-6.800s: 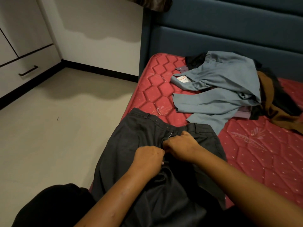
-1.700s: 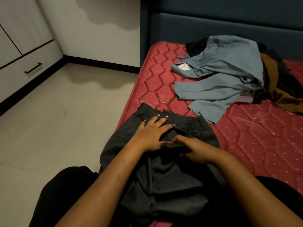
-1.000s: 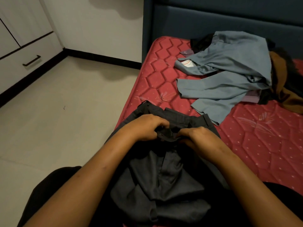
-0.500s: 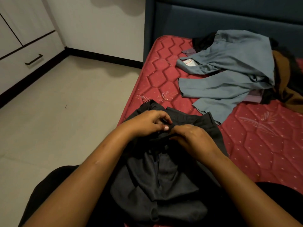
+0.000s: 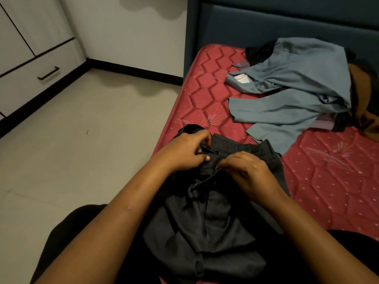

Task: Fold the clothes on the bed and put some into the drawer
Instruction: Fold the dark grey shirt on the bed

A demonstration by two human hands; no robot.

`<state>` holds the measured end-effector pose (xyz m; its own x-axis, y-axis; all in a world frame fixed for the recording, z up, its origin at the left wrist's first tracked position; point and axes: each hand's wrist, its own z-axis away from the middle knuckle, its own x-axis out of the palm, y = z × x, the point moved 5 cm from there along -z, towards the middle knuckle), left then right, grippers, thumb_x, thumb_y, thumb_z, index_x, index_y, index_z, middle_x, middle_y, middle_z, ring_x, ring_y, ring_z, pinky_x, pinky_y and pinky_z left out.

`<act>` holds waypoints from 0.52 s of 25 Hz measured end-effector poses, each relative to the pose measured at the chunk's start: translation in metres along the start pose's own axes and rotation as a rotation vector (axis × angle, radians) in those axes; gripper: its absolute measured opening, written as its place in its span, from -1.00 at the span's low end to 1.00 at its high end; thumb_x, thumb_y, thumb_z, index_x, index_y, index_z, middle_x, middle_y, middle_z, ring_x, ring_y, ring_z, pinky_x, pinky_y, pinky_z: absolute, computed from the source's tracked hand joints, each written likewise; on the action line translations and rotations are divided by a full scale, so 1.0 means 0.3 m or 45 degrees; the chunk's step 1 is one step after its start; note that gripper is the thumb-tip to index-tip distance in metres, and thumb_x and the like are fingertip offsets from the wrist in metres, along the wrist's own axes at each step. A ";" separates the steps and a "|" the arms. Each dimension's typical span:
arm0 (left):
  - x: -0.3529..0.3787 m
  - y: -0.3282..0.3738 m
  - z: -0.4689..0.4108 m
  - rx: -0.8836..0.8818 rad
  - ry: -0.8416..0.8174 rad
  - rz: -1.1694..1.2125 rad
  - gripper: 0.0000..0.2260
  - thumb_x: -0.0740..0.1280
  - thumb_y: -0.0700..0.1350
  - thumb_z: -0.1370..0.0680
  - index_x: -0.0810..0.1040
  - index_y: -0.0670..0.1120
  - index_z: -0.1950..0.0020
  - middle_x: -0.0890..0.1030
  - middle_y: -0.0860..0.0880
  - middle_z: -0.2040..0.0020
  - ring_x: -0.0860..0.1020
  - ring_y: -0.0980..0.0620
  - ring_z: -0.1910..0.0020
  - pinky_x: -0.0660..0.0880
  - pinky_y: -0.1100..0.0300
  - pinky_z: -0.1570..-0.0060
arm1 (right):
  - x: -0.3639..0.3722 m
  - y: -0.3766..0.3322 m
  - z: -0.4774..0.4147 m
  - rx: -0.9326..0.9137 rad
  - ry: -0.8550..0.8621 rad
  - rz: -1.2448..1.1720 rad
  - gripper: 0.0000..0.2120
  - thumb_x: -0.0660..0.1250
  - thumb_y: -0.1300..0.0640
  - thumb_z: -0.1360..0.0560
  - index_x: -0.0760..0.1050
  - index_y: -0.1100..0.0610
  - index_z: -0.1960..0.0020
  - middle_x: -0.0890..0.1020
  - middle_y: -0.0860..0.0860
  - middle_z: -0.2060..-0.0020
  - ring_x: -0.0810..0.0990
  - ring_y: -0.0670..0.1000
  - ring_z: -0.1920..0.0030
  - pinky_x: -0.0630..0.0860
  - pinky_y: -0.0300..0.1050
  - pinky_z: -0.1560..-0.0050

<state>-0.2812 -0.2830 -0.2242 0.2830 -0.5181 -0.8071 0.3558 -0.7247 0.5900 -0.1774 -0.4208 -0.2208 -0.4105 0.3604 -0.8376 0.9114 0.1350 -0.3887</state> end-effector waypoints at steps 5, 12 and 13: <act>0.041 0.068 0.003 0.115 0.062 0.155 -0.71 0.38 -0.24 -0.46 0.41 -0.08 -0.13 0.51 0.13 0.39 0.47 0.24 0.37 0.38 0.21 0.23 | 0.040 0.020 -0.008 0.067 -0.026 -0.002 -0.80 0.24 0.06 -0.48 0.60 -0.02 -0.02 0.65 -0.09 0.10 0.57 -0.07 0.09 0.43 -0.13 0.12; 0.055 0.055 -0.007 0.130 -0.034 0.240 -0.71 0.27 -0.34 -0.49 0.38 -0.08 -0.14 0.55 0.16 0.35 0.52 0.34 0.30 0.44 0.32 0.18 | 0.048 0.065 -0.004 0.355 0.004 -0.142 -0.93 0.44 0.16 -0.45 0.58 0.07 0.09 0.62 -0.13 0.19 0.59 -0.10 0.13 0.44 -0.25 0.12; 0.057 0.060 -0.007 0.147 -0.023 0.214 -0.72 0.28 -0.33 -0.49 0.37 -0.08 -0.13 0.55 0.16 0.36 0.54 0.27 0.28 0.47 0.26 0.15 | 0.052 0.062 -0.007 0.344 -0.007 -0.099 -0.93 0.44 0.17 -0.45 0.59 0.09 0.08 0.63 -0.09 0.18 0.59 -0.06 0.12 0.44 -0.24 0.11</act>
<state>-0.2682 -0.3039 -0.2274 0.3134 -0.6433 -0.6985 0.2000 -0.6744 0.7108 -0.1668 -0.4107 -0.2402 -0.4801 0.3534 -0.8029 0.8370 -0.0894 -0.5399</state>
